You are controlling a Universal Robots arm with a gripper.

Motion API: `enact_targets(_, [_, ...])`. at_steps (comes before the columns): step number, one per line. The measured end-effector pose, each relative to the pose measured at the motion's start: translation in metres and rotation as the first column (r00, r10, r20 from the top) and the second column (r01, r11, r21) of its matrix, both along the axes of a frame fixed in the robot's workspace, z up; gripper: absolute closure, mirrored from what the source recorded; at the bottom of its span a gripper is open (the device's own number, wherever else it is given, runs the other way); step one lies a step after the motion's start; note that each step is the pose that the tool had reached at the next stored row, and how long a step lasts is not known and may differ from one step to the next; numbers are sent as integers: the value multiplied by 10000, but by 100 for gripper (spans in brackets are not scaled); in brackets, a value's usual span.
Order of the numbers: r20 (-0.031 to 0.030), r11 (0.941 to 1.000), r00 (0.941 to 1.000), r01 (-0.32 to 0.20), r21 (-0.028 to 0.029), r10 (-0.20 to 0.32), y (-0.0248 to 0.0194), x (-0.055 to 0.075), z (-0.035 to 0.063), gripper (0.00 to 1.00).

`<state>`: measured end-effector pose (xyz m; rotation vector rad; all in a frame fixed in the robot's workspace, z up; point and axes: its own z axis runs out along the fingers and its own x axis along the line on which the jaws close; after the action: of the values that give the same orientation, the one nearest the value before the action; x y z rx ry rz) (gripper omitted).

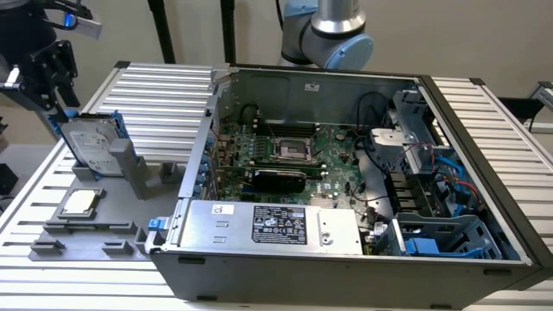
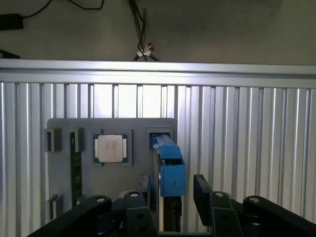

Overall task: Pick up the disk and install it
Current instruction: 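Pick up the disk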

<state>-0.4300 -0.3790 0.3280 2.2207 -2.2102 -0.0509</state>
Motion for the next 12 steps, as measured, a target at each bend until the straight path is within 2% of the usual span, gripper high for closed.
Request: enact_targets(12, [0, 9998, 9998, 219, 0, -219, 2, -27, -218, 52])
